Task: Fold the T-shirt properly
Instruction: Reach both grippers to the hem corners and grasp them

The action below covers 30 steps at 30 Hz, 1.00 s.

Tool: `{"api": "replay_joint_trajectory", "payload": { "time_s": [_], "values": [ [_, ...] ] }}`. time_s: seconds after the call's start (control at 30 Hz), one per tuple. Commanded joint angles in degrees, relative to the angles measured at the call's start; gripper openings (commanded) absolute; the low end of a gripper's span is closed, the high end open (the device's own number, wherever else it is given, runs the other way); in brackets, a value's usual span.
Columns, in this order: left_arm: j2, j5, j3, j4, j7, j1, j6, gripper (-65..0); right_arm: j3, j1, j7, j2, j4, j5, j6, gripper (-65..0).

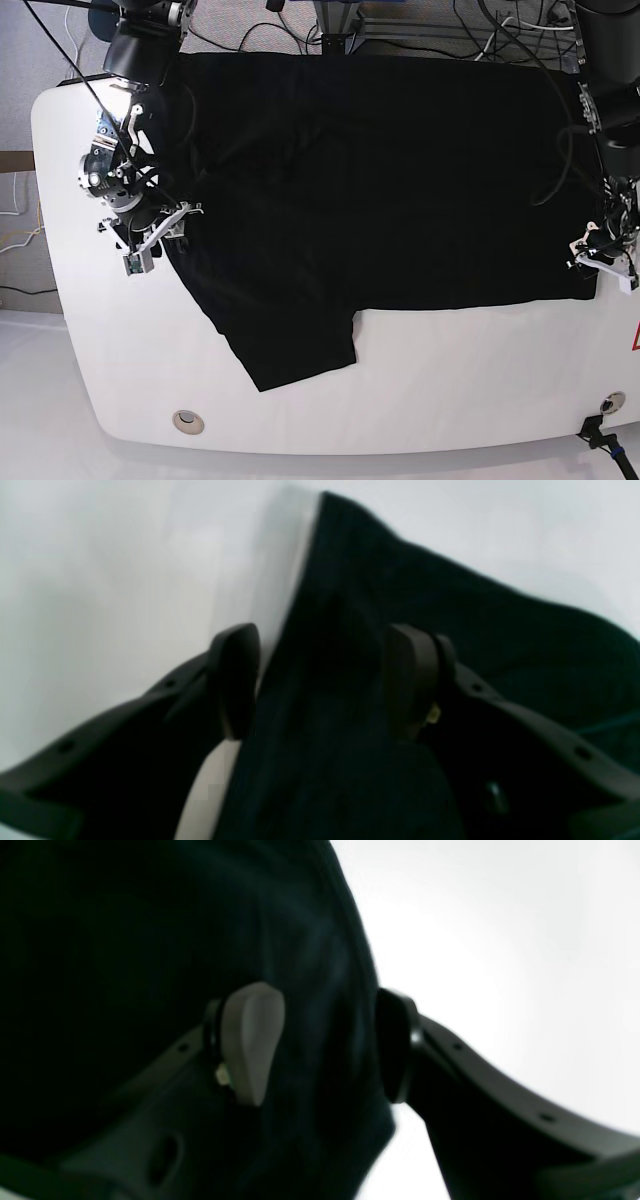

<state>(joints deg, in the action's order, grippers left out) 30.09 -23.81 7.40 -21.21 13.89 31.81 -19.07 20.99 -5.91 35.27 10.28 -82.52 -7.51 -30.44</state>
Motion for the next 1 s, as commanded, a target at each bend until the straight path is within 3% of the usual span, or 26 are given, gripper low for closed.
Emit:
{"api": "replay_joint_trajectory", "payload": {
  "time_s": [0.0, 0.23, 0.37, 0.57, 0.7, 0.97],
  "values": [
    [-0.6, -0.2, 0.0, -0.7, 0.4, 1.4, -1.3, -29.9, 0.3, -2.5, -1.2, 1.1, -0.4, -0.2, 0.4, -32.3],
    [-1.3, -0.2, -0.1, -5.7, 0.5, 0.8, -1.2, -30.3, 0.1, -16.9, -1.4, 2.8, 17.9, -0.2, 0.6, -32.2],
    [-1.3, -0.2, -0.1, -5.9, 0.5, 0.8, -1.2, -30.3, 0.1, -26.3, -6.7, 3.7, 32.1, 0.4, 0.7, -32.1],
    [-1.2, -0.2, -0.1, -5.9, 0.5, 0.8, -1.3, -30.3, 0.1, -36.3, -14.7, 3.6, 48.0, 6.9, 0.8, -32.1],
    [-1.1, -0.2, -0.1, -6.0, 0.5, 0.7, -1.4, -30.3, 0.2, -39.1, -17.5, 2.9, 55.0, 7.1, 0.8, -32.1],
    [-0.9, -0.5, 0.0, -8.6, 0.5, -2.7, -1.4, -30.3, 0.3, -36.3, -17.6, 0.6, 55.4, 6.8, 0.9, -32.3]
  ]
}}
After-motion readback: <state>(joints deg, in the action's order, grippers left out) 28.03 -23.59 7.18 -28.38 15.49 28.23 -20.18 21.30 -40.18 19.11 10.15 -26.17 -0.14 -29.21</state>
